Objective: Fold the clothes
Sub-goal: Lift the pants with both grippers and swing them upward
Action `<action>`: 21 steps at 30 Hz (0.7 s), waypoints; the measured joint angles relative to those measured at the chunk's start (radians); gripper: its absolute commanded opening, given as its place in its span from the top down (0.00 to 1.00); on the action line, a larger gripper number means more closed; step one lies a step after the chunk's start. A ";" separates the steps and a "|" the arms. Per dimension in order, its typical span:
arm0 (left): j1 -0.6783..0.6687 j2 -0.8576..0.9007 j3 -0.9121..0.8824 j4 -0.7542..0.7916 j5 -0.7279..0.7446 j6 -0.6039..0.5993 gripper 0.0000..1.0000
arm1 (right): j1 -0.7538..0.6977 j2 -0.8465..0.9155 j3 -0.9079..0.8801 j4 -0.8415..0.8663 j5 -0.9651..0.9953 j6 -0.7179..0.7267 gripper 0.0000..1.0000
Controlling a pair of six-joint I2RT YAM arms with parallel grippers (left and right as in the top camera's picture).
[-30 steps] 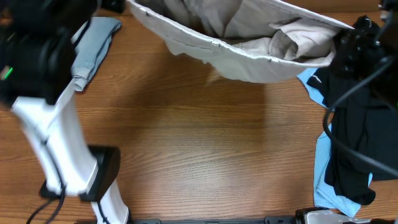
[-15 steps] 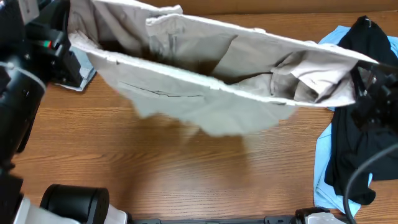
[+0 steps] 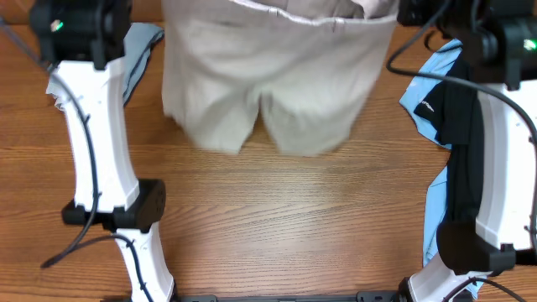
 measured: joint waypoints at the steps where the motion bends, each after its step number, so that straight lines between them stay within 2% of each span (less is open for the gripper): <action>1: 0.000 0.008 -0.003 0.009 0.006 -0.008 0.96 | 0.000 0.001 -0.002 0.022 0.004 0.000 0.96; 6: 0.000 -0.019 0.005 -0.003 0.021 -0.028 0.96 | -0.001 -0.031 -0.001 0.065 0.011 0.000 0.96; 13: 0.000 -0.071 0.017 -0.285 0.025 -0.041 0.96 | -0.001 -0.035 -0.010 -0.096 0.009 0.001 0.96; 21: 0.000 0.045 -0.059 -0.580 0.026 -0.066 0.96 | -0.001 0.030 -0.303 -0.160 -0.020 0.035 0.96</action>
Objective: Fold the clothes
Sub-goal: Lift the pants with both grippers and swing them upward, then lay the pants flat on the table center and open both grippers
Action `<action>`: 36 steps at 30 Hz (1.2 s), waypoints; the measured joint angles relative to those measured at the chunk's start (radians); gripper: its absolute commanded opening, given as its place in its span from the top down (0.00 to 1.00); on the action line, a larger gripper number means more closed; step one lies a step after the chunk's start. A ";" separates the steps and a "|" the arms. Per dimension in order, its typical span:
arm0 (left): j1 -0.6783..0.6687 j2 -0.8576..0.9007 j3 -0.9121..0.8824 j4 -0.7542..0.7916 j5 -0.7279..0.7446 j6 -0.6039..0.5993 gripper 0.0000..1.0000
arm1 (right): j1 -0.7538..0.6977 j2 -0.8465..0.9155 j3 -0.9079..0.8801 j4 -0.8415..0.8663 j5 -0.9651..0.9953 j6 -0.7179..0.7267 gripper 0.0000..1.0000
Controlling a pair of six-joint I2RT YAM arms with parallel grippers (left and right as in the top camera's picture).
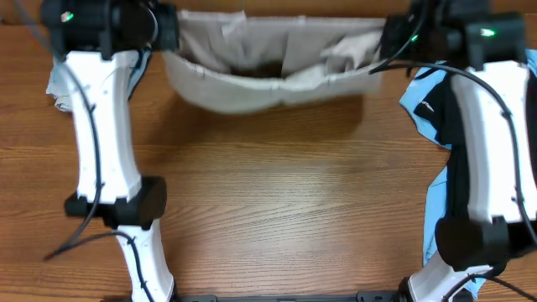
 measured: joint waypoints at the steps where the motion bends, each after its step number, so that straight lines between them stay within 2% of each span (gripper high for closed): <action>1: 0.000 0.020 -0.022 -0.005 0.003 -0.002 0.96 | 0.000 0.009 -0.040 -0.006 -0.005 0.005 0.96; 9: -0.001 0.051 -0.327 -0.002 0.040 -0.006 0.96 | -0.005 -0.008 -0.342 0.021 -0.042 0.049 0.96; 13: -0.006 -0.013 -0.563 -0.001 0.035 -0.007 0.96 | 0.002 -0.113 -0.530 0.042 -0.056 0.077 0.96; 18: -0.012 -0.161 -0.856 0.046 0.025 -0.007 0.96 | 0.010 -0.336 -0.797 0.076 -0.103 0.109 0.96; 19: -0.013 -0.198 -0.913 0.069 0.026 -0.007 0.95 | 0.010 -0.368 -0.838 0.080 -0.110 0.116 0.91; 20: -0.014 -0.231 -0.964 0.083 0.026 -0.007 0.86 | 0.010 -0.399 -0.884 0.081 -0.117 0.127 0.79; 23: -0.016 -0.314 -1.114 0.102 0.009 -0.014 0.39 | 0.008 -0.470 -1.014 0.081 -0.114 0.168 0.22; 24: -0.014 -0.327 -1.154 0.107 0.002 -0.015 0.22 | 0.006 -0.483 -1.049 0.082 -0.111 0.179 0.16; 25: -0.013 -0.334 -1.197 0.117 -0.006 -0.018 0.12 | 0.004 -0.491 -1.077 0.083 -0.108 0.188 0.12; 27: -0.011 -0.335 -1.275 0.156 -0.018 -0.022 0.00 | 0.003 -0.495 -1.119 0.086 -0.105 0.204 0.09; 31: -0.008 -0.327 -1.391 0.209 -0.029 -0.029 0.00 | 0.002 -0.495 -1.147 0.096 -0.100 0.222 0.06; 36: -0.008 -0.327 -1.399 0.262 -0.036 -0.034 0.00 | 0.002 -0.499 -1.147 0.204 -0.125 0.212 0.06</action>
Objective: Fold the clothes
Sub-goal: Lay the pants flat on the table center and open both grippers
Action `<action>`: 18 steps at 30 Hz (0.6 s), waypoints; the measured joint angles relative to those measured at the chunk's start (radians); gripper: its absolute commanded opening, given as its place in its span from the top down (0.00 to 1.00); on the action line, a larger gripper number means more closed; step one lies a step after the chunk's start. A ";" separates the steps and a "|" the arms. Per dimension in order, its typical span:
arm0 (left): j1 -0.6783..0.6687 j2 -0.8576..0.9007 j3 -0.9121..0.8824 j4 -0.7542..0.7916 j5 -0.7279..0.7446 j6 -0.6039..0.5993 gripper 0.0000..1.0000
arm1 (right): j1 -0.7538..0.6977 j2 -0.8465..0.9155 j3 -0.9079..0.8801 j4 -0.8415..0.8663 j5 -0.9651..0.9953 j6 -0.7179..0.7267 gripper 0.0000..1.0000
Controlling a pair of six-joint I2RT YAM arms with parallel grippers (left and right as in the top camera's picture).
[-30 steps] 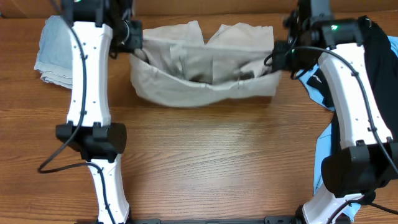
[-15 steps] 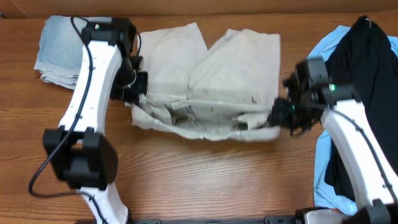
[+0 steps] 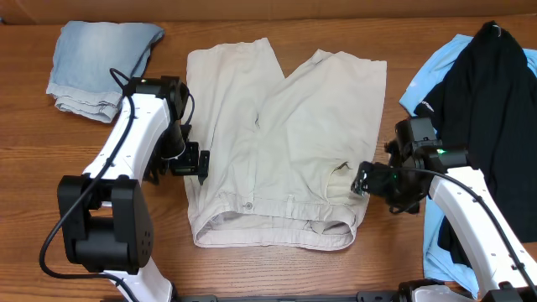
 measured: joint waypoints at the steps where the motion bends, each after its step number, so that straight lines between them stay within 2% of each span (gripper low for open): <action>1: 0.000 0.000 0.010 0.008 0.000 0.000 0.00 | 0.000 -0.002 0.001 0.016 -0.006 -0.003 0.06; 4: 0.000 0.000 0.069 0.043 -0.002 -0.008 0.00 | 0.000 -0.003 0.016 0.066 -0.019 -0.012 0.08; 9: 0.000 0.000 0.162 0.246 -0.003 -0.005 0.00 | 0.001 -0.005 0.032 0.138 -0.026 -0.042 0.28; 13: 0.000 0.000 0.166 0.398 0.001 0.008 0.00 | 0.020 -0.003 0.032 0.141 -0.033 -0.051 0.37; 18: 0.000 0.000 0.166 0.553 0.035 0.014 0.00 | 0.102 0.022 0.008 0.146 -0.056 -0.039 0.43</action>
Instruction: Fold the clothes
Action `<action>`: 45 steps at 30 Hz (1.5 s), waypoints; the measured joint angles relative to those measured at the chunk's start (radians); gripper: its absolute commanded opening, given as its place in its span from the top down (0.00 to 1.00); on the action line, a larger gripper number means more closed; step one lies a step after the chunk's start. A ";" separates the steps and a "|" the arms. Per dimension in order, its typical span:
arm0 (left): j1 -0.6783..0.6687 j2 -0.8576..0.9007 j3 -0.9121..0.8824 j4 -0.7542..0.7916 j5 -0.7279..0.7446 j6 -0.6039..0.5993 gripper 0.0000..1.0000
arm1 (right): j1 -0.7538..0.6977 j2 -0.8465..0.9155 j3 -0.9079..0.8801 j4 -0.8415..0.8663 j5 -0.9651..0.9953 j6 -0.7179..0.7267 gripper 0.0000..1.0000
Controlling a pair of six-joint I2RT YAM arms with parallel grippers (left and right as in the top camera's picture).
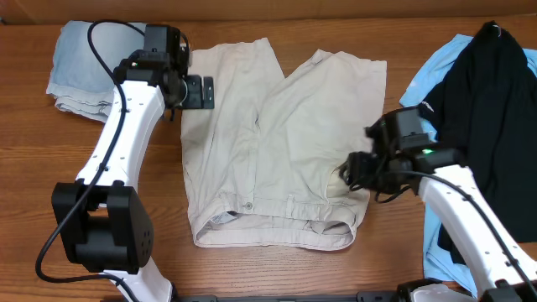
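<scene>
Beige shorts (277,143) lie spread flat on the wooden table (277,277), waistband toward the near edge, both legs pointing to the far side. My left gripper (206,91) hovers at the outer edge of the left leg, near its hem; its jaws look slightly parted with nothing visibly held. My right gripper (351,170) sits at the shorts' right edge near the waistband; whether it is open or shut is not clear from above.
A folded light-blue denim piece (80,63) rests at the far left corner. A pile of black (491,109) and sky-blue clothes (424,105) covers the right side, under and beside the right arm.
The left gripper has moved from the shorts' left waist edge to the far end of the left leg. The right gripper has shifted slightly farther along the right edge. The shorts lie unchanged.
First both grippers held the shorts up at the far side, legs hanging. Then the cloth sagged lower between them. Later the shorts lay flat with both grippers at the waist sides. Now the left gripper is by the left leg's hem.
</scene>
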 measured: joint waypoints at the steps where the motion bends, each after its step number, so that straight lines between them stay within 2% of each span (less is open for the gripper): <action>1: 0.000 0.000 0.000 0.015 0.014 0.002 0.00 | 0.020 0.006 -0.009 0.005 -0.003 0.008 0.45; 7: 0.000 0.000 0.000 0.029 0.072 0.014 0.00 | 0.126 0.037 -0.105 0.077 -0.008 0.081 0.49; 12: 0.000 0.000 0.000 0.025 0.084 0.024 0.00 | 0.127 0.057 -0.199 0.132 0.023 0.169 0.49; 16: 0.000 0.000 0.000 0.025 0.089 0.040 0.00 | 0.067 0.095 -0.214 0.175 0.040 0.225 0.48; 22: -0.005 0.002 0.000 0.055 0.095 0.059 0.00 | -0.112 0.185 -0.206 0.235 -0.001 0.259 0.47; 32: -0.122 0.010 0.000 0.341 0.097 0.071 0.00 | -0.364 0.257 -0.154 0.209 -0.175 0.189 0.28; 38: -0.232 0.077 0.050 0.467 0.102 0.089 0.00 | -0.388 0.227 -0.074 0.058 -0.061 0.113 0.19; 45: -0.297 0.312 0.201 0.497 0.188 0.120 0.00 | -0.389 0.033 0.143 -0.086 -0.001 0.071 0.12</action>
